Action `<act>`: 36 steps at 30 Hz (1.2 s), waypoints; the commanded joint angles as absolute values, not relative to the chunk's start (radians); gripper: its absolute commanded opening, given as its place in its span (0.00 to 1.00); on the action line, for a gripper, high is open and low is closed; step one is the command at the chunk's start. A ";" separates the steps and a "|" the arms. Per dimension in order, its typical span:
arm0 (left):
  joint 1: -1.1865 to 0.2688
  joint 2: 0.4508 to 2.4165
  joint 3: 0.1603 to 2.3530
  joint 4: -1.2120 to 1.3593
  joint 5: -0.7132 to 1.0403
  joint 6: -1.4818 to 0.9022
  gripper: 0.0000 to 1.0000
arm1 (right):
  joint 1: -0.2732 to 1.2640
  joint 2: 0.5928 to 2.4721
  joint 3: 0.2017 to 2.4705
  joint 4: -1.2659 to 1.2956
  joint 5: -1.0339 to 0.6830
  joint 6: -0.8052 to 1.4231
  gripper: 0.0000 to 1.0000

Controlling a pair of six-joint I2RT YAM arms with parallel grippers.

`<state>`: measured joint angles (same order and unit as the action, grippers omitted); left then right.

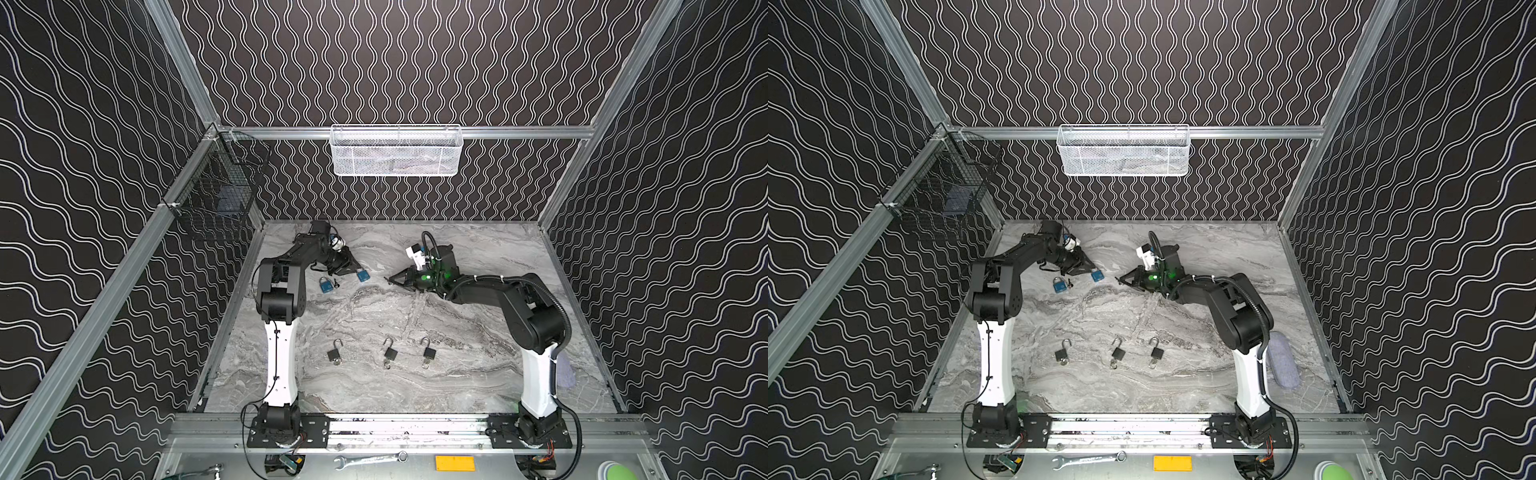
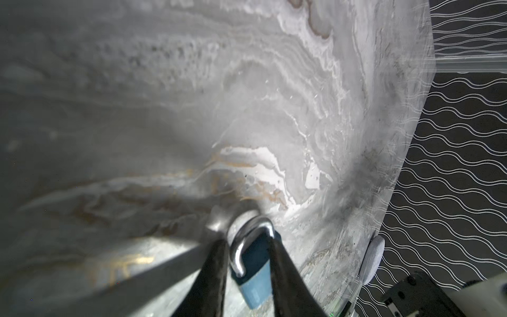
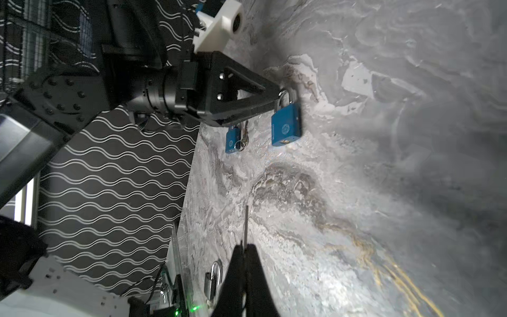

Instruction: Lock with the key

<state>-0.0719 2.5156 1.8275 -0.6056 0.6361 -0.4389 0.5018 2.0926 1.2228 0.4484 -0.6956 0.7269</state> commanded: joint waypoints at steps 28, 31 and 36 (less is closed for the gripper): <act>-0.063 1.628 0.904 -0.085 0.536 -0.710 0.59 | 0.554 2.478 1.778 0.102 -0.448 0.692 0.00; -0.063 1.565 0.861 -0.096 0.537 -0.712 0.59 | 0.556 2.489 1.791 0.099 -0.443 0.695 0.00; -0.063 1.471 0.809 -0.097 0.512 -0.707 0.59 | 0.561 2.508 1.825 0.062 -0.436 0.689 0.07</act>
<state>-0.0639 1.5005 0.8238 -0.1303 0.5369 -0.7063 0.5564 2.4973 1.8126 0.1207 -0.4561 0.6956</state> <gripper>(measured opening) 0.592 0.051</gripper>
